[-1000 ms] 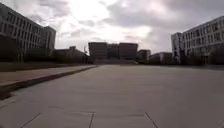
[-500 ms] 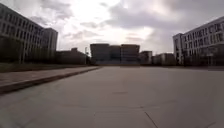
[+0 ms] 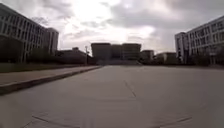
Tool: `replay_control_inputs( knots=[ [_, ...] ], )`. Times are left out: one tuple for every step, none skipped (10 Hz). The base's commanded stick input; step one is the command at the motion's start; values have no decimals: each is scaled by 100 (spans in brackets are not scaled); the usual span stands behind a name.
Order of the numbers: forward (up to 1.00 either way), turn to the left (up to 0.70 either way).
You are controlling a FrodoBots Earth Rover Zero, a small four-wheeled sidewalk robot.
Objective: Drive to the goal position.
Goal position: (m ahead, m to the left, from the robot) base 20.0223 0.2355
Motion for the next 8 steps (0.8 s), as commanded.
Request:
replay_control_inputs(
  knots=[
    [100, 0],
    [100, 0],
    [100, 0],
    [100, 0],
    [100, 0],
    [100, 0],
    [100, 0],
    [100, 0]
  ],
)
